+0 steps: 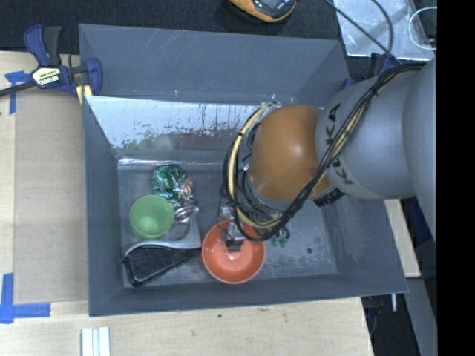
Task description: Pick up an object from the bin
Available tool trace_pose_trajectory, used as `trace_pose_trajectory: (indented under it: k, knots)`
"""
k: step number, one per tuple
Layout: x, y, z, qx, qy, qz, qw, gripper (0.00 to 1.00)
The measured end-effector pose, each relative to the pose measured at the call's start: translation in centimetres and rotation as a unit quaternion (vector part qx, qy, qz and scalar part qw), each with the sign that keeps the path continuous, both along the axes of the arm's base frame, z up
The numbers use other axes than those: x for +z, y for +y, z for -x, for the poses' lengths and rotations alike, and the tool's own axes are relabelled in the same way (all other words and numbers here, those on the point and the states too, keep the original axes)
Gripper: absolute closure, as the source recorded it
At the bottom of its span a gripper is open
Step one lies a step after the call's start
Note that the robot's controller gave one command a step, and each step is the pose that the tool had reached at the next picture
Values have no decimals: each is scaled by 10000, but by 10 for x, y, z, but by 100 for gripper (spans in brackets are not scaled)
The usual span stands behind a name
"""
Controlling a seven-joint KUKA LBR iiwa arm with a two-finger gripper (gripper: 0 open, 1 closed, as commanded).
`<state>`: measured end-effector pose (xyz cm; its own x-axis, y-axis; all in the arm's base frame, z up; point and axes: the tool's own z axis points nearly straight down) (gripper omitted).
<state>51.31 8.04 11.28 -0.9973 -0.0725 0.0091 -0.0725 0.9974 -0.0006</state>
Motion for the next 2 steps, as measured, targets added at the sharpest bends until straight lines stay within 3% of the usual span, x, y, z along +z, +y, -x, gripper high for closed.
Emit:
trace_pose_trajectory:
  k: [2]
  knots:
    - [32,0,0,0,-6,-2,10000,100]
